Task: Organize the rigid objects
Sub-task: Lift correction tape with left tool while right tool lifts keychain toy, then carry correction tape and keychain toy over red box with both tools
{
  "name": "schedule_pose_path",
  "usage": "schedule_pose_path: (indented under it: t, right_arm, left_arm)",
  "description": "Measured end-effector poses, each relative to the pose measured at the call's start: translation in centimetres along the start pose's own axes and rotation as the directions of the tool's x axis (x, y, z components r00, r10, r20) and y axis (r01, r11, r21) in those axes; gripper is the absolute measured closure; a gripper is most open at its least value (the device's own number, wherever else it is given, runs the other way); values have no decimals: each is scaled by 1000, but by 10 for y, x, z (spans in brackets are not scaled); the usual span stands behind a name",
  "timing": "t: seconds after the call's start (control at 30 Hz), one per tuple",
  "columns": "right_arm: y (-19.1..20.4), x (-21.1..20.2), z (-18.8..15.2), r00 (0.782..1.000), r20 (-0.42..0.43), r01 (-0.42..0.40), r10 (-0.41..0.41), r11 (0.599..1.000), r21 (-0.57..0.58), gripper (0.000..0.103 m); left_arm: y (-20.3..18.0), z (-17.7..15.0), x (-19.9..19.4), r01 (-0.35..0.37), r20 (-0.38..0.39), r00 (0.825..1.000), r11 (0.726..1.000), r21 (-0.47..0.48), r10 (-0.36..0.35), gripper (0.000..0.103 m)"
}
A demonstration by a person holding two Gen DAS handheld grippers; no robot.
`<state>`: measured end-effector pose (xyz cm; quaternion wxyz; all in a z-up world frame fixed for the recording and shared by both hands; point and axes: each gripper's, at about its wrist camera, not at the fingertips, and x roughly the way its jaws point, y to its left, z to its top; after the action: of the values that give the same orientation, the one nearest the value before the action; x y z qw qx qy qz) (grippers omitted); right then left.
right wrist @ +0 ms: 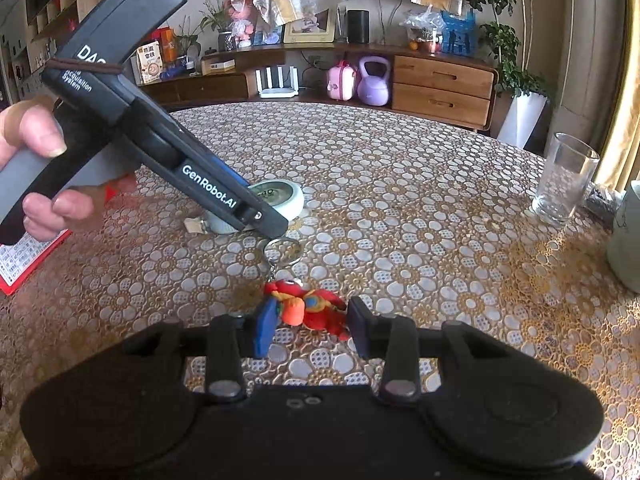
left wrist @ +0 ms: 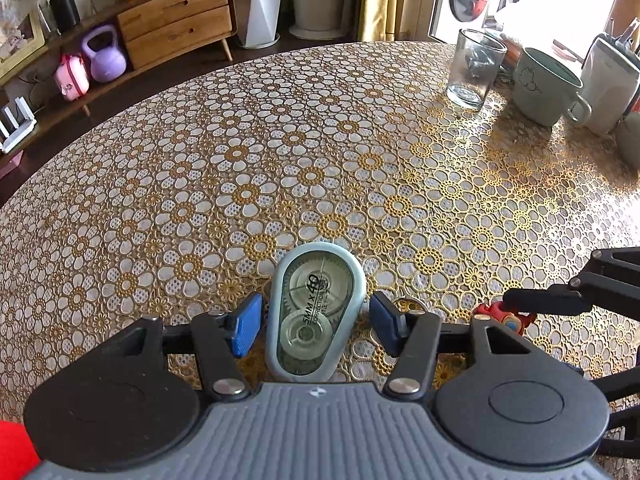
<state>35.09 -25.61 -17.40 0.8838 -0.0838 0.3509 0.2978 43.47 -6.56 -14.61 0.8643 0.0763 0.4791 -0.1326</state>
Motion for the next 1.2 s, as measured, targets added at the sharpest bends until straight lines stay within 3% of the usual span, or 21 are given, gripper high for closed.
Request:
schedule_pose_path:
  t: [0.4,0.67,1.2]
  right_arm:
    - [12,-21,0,998,51,37,-40,998,53,66]
    - [28,-60,7,993,106,39,-50,995,96,66]
    - [113,-151,34,980,190,46,-57,997,59,66]
  left_arm:
    - [-4,-11,-19,-32,17,999,999,-27,33,53]
    - [-10,-26,-65,-87,28,996,993,-84,90,53]
    - [-14,-88,-195,-83,103,990,983,-166,101,53]
